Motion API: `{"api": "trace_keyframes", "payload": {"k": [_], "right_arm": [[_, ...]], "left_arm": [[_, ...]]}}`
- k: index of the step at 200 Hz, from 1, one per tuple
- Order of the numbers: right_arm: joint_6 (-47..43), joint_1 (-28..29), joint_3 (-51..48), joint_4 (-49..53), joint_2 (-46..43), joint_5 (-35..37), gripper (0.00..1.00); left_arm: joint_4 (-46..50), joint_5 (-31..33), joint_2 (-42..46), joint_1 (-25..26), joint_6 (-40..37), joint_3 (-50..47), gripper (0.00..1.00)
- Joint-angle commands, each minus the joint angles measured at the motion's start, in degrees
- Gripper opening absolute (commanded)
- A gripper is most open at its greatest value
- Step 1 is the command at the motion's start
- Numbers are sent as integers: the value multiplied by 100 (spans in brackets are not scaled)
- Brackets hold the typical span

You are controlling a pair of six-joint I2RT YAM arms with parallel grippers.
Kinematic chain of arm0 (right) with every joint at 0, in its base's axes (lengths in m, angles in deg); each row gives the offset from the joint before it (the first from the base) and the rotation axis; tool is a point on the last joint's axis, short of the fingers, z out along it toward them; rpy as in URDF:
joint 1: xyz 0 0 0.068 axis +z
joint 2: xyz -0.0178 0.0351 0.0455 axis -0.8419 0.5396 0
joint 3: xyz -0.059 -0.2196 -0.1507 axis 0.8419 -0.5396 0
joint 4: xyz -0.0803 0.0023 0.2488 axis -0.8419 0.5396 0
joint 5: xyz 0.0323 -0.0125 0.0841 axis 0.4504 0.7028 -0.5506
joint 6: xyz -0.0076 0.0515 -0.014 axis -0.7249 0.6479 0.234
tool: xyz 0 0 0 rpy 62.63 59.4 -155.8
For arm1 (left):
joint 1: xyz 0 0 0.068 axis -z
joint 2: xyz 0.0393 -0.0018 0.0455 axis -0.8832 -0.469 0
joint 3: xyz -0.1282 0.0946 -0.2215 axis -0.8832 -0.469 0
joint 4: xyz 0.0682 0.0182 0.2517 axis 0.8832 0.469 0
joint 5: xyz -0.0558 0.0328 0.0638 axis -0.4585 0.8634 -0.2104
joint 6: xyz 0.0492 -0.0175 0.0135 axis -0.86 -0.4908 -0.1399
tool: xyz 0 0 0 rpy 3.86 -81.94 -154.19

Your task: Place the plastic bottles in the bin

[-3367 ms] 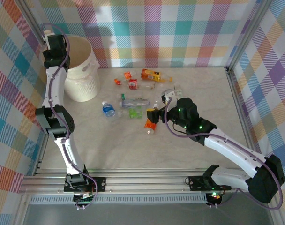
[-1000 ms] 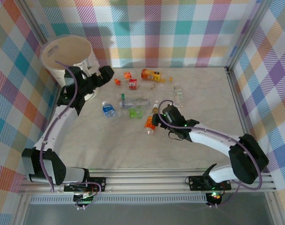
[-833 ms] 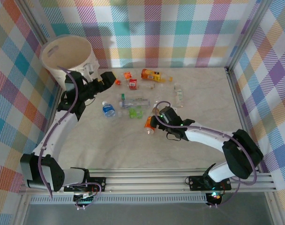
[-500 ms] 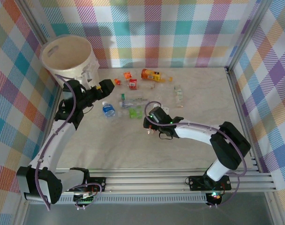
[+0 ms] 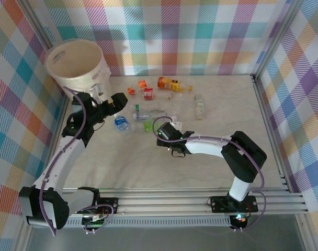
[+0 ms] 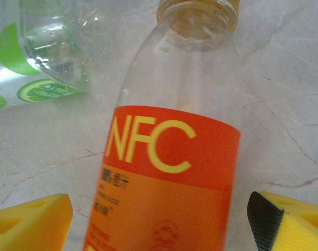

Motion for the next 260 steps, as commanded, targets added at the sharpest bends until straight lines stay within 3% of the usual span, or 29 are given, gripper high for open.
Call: {"api": "trace_keyframes", "payload": {"k": [1, 91, 173, 260], "right_arm": [[-44, 102, -41, -114, 63, 168, 85], [-214, 129, -160, 21, 187, 453, 81], [-716, 129, -399, -434, 204, 412, 65], [-1810, 129, -967, -1046, -673, 193, 46]], "left_arm": [[75, 66, 114, 48, -104, -80, 100], [74, -15, 65, 43, -87, -100, 100], [21, -254, -31, 53, -45, -80, 100], [-194, -526, -231, 419, 186, -92, 100]]}}
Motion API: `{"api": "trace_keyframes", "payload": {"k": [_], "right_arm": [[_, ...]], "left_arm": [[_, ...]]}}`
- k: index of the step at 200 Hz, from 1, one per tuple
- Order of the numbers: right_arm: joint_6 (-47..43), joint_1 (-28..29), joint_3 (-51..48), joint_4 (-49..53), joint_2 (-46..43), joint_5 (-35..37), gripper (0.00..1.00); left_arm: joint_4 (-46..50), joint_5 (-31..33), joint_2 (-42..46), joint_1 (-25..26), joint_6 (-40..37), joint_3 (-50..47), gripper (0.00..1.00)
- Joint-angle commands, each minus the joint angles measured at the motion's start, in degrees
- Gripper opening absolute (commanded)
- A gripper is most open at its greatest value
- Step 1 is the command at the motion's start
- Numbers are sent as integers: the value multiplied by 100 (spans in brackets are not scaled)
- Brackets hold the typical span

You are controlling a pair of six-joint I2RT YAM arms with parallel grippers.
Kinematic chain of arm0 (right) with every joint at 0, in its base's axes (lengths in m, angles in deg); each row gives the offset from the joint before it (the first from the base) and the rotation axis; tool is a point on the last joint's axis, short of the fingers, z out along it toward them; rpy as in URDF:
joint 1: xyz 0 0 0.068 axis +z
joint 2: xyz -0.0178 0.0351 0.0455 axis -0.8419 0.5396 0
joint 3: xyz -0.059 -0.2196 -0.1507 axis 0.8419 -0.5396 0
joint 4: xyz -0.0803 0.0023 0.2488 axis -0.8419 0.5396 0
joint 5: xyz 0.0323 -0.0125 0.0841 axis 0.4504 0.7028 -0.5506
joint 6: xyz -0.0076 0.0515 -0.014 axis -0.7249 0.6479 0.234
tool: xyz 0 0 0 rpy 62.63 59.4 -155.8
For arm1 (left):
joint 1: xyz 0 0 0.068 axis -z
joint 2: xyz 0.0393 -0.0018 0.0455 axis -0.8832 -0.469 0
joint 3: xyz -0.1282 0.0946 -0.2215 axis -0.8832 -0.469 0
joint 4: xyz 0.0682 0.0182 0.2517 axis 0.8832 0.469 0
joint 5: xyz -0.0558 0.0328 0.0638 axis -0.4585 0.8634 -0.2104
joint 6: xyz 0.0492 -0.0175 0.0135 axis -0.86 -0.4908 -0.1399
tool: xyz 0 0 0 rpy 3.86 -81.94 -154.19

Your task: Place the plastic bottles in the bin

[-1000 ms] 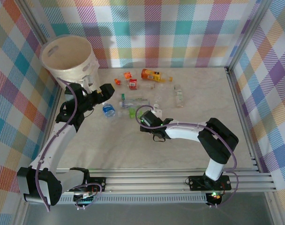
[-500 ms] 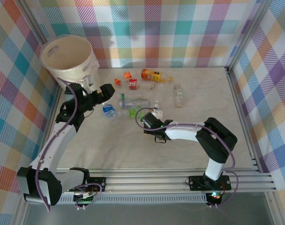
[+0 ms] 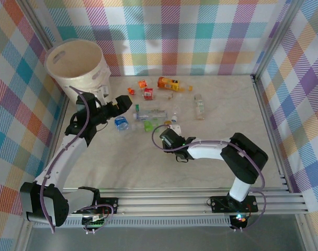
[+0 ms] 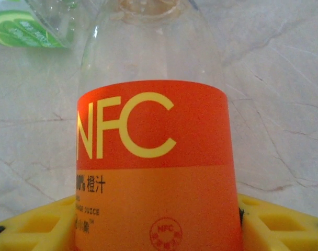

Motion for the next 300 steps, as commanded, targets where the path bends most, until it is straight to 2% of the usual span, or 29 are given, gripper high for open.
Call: {"api": "trace_keyframes", "payload": {"k": [1, 39, 67, 85, 111, 159, 179, 210, 260, 300], "right_arm": [[-434, 44, -203, -401, -459, -60, 46], [-851, 16, -747, -1292, -1384, -313, 39], [-1216, -198, -877, -1637, -1853, -1149, 39], [-1391, -353, -917, -1819, -2106, -1672, 39], [-1629, -441, -841, -1902, -2318, -2196, 39], [-1560, -452, -607, -1988, -2286, -2674, 40], [-1528, -456, -592, -2135, -2234, -2679, 41], [-1535, -448, -498, -2403, -2149, -2724, 41], [-1651, -448, -233, -2496, -1918, -2807, 43], [-1736, -448, -274, -2581, -1909, -3039, 48]], "left_arm": [[-188, -151, -40, 195, 150, -66, 100], [-460, 61, -85, 671, 571, -214, 100], [-611, 542, -54, 1078, 865, -356, 100], [-899, 832, -103, 1302, 1399, -561, 100], [-1639, 531, -450, 1471, 2032, -767, 100], [-2346, 112, -785, 1768, 2068, -720, 100], [-2322, -54, -895, 1893, 1998, -573, 100], [-2042, 142, -1020, 2101, 2016, -504, 100], [-2085, -55, -1282, 2269, 1961, -334, 86], [-2140, 154, -1326, 2278, 1990, -372, 64]]}}
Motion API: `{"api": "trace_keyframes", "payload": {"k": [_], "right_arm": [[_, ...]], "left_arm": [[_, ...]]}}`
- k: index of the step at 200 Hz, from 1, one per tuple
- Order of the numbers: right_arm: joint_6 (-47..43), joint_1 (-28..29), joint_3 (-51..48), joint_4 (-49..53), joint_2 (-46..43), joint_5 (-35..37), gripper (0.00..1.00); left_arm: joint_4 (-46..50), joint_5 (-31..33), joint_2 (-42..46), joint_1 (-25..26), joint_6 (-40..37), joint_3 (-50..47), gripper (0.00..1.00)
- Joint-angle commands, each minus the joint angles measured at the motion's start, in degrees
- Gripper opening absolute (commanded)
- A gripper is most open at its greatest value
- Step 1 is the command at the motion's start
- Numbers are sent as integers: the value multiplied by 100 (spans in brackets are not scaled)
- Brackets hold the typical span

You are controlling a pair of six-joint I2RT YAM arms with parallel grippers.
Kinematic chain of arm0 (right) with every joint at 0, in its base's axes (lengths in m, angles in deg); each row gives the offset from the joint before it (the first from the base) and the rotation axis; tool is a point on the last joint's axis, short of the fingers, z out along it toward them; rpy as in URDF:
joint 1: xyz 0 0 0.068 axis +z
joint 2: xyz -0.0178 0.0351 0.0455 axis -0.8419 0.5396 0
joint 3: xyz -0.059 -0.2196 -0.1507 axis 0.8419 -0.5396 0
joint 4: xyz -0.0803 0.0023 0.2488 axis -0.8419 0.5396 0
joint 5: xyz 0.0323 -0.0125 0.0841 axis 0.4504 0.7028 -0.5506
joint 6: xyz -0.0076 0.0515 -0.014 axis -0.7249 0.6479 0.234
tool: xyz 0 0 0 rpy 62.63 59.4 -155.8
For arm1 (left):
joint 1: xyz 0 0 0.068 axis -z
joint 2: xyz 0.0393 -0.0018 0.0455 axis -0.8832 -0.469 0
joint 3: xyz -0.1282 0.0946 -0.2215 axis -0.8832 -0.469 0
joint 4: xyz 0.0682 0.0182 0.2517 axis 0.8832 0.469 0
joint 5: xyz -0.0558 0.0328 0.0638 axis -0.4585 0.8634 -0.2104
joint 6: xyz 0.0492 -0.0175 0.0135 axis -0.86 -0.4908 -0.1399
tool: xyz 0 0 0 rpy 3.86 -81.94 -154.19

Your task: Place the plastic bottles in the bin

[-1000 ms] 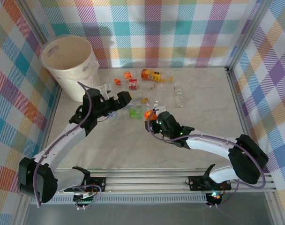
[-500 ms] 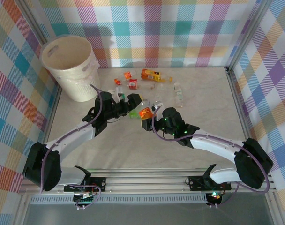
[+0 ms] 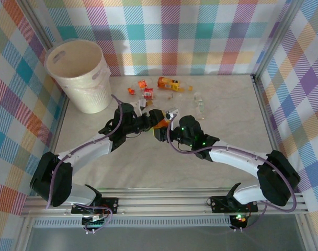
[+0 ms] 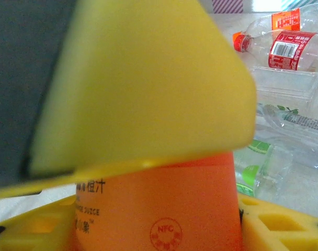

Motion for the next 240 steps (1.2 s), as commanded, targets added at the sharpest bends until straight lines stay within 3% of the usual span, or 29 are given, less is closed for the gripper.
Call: {"api": "trace_keyframes", "payload": {"k": [1, 31, 57, 95, 102, 156, 240], "right_arm": [[-186, 26, 142, -394, 2, -336, 48], [-264, 22, 157, -102, -69, -405, 63], [-301, 22, 154, 190, -165, -497, 82], [-496, 22, 10, 400, -406, -467, 94], [-535, 24, -18, 418, -462, -456, 100], [-715, 22, -65, 601, -711, -364, 100], [-499, 23, -236, 295, -826, 434, 100]], "left_arm": [[-176, 17, -71, 62, -20, 153, 63], [-296, -52, -143, 67, 32, 194, 55], [-132, 133, -98, 62, -64, 230, 55], [83, 435, -37, 58, -122, 226, 54], [93, 470, -38, 62, -127, 225, 54], [377, 748, 98, 28, -269, 264, 54], [1358, 1393, 825, -318, -889, 562, 54]]}}
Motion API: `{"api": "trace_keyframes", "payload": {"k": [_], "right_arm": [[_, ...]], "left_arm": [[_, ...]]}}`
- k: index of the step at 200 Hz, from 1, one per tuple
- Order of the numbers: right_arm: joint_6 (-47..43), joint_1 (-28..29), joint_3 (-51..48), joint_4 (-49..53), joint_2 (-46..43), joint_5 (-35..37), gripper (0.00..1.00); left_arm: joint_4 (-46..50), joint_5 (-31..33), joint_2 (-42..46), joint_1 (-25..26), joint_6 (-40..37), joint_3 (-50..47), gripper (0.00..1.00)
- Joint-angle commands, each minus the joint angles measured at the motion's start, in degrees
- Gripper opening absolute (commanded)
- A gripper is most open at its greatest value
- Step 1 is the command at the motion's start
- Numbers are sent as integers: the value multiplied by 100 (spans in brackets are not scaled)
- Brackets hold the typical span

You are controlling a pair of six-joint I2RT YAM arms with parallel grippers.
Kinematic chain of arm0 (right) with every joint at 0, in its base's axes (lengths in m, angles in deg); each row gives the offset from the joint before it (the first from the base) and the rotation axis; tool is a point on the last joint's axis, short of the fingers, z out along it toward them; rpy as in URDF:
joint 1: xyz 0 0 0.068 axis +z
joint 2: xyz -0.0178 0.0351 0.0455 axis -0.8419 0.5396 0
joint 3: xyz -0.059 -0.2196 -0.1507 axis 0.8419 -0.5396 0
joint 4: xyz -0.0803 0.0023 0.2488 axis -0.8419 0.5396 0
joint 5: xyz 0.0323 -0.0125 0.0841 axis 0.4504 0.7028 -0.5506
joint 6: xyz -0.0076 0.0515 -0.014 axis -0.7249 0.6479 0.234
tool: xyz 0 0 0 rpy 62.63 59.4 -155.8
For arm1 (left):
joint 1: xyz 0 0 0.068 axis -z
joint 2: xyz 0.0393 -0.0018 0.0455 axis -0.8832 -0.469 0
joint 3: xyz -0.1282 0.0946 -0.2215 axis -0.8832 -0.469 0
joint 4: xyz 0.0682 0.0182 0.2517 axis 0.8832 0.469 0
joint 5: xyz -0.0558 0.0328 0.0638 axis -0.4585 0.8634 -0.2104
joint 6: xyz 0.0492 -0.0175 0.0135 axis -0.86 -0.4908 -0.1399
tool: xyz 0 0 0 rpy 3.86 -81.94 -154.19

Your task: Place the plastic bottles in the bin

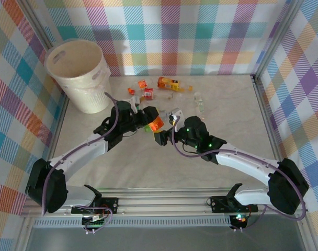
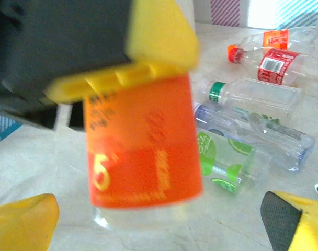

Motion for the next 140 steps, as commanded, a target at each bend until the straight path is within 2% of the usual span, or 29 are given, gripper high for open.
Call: {"api": "trace_keyframes", "payload": {"k": [1, 66, 100, 119, 140], "right_arm": [[17, 44, -108, -241, -178, 326, 100], [39, 44, -189, -433, -235, 795, 100], [11, 46, -215, -550, -262, 989, 100], [77, 45, -231, -592, -262, 1088, 100], [179, 44, -250, -571, -275, 1297, 100]], "left_arm": [[325, 281, 351, -208, -365, 241, 54], [1086, 805, 859, -928, -1198, 1079, 54], [1040, 1634, 935, -1143, -1541, 1698, 54], [882, 2427, 818, -1201, -1923, 2025, 53], [387, 2790, 581, -1568, -2010, 2242, 53]]}}
